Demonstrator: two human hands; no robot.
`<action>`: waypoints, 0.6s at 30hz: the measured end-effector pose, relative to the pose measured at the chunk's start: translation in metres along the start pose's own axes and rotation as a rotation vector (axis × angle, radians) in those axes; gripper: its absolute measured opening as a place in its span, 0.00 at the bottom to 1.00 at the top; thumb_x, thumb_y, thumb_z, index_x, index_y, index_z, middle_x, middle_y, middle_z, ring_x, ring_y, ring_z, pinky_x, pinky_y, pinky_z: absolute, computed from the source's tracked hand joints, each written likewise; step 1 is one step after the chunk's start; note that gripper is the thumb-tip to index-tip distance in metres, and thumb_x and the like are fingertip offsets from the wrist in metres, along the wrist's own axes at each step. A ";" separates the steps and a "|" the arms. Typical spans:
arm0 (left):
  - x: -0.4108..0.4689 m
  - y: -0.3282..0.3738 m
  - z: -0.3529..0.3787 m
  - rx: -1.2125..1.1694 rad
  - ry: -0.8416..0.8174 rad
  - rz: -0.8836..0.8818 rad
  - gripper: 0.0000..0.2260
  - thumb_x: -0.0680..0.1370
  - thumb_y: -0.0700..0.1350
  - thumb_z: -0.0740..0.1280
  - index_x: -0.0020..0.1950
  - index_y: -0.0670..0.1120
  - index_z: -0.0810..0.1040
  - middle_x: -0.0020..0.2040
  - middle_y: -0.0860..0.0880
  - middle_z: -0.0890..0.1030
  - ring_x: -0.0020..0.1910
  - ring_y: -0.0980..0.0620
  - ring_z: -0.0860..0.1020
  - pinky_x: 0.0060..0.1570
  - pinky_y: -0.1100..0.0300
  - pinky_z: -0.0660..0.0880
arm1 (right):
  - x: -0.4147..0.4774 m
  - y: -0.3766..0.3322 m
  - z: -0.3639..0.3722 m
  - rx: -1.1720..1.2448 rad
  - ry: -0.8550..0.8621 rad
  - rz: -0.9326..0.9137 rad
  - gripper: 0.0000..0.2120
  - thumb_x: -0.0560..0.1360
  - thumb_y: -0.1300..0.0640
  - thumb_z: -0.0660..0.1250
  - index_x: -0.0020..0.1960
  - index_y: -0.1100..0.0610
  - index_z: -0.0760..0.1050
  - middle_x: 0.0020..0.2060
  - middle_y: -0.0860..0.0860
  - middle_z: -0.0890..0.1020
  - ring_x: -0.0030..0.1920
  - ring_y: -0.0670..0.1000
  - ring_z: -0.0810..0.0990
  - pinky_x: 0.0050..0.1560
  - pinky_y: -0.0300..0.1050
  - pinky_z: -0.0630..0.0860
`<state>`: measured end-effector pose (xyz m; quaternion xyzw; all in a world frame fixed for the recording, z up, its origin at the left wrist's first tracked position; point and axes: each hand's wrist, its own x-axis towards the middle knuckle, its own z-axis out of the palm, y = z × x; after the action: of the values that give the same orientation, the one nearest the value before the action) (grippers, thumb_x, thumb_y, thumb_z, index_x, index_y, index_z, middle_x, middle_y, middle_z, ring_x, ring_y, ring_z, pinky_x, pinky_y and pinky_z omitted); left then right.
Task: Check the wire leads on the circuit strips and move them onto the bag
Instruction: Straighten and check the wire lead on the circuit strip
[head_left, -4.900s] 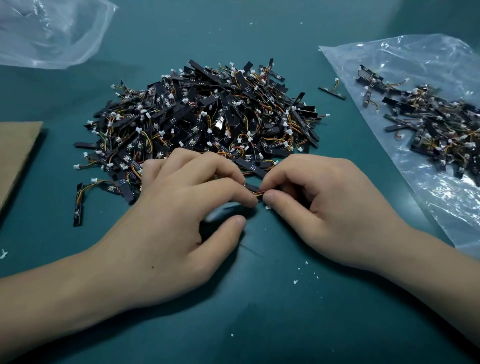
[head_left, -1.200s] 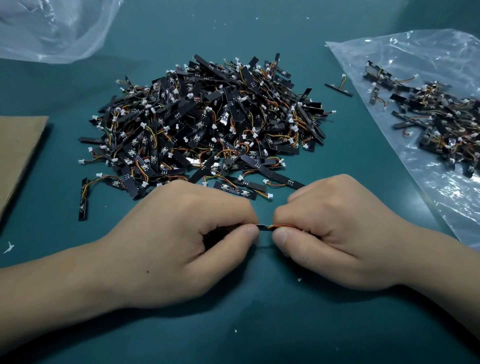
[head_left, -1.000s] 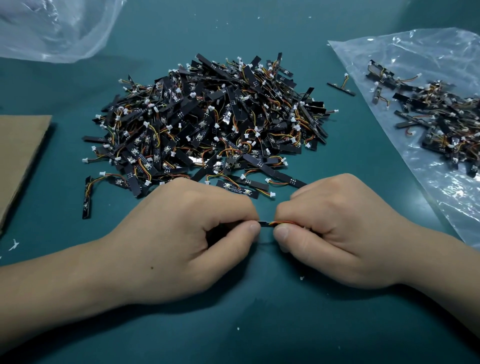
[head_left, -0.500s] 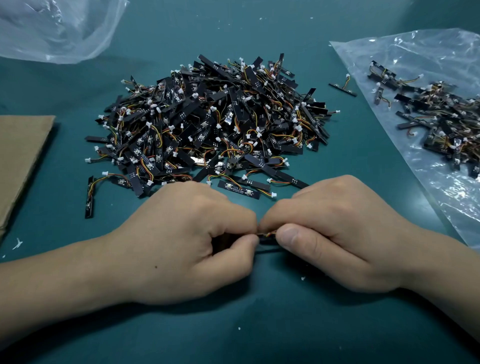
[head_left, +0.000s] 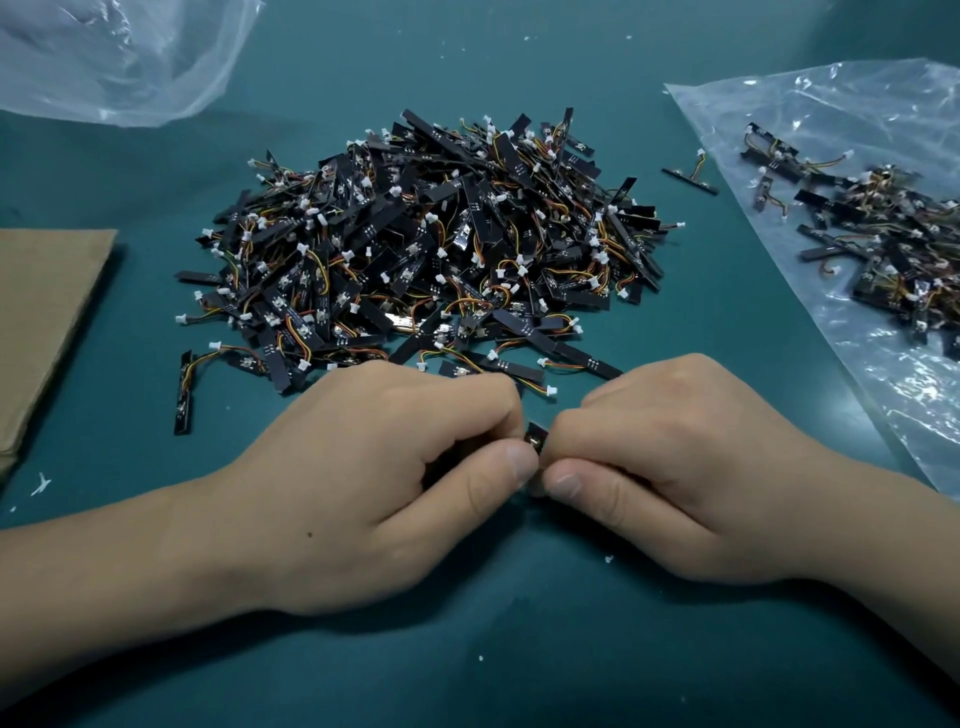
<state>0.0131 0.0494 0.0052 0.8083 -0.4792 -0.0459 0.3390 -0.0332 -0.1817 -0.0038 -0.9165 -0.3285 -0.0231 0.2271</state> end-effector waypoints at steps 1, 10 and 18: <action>0.000 0.001 -0.001 0.000 -0.003 -0.002 0.06 0.82 0.53 0.61 0.45 0.55 0.71 0.35 0.59 0.72 0.33 0.57 0.73 0.33 0.59 0.70 | 0.000 0.000 0.000 0.008 0.004 -0.018 0.16 0.85 0.47 0.57 0.48 0.52 0.80 0.33 0.46 0.77 0.34 0.55 0.75 0.32 0.56 0.74; 0.000 0.000 -0.003 -0.044 0.006 -0.068 0.09 0.81 0.58 0.61 0.49 0.54 0.72 0.32 0.56 0.75 0.28 0.55 0.73 0.28 0.59 0.69 | 0.001 0.000 0.000 0.040 0.047 -0.043 0.19 0.86 0.46 0.55 0.59 0.53 0.83 0.41 0.46 0.81 0.39 0.53 0.78 0.33 0.53 0.75; 0.002 0.000 0.000 -0.214 0.049 -0.186 0.11 0.80 0.59 0.64 0.45 0.53 0.79 0.32 0.56 0.82 0.30 0.56 0.80 0.30 0.66 0.73 | -0.002 -0.004 0.000 0.004 0.155 -0.069 0.22 0.86 0.50 0.54 0.50 0.59 0.83 0.36 0.50 0.80 0.35 0.54 0.72 0.30 0.50 0.72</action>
<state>0.0143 0.0483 0.0057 0.8092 -0.3862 -0.1082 0.4293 -0.0368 -0.1801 -0.0028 -0.8996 -0.3415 -0.1014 0.2526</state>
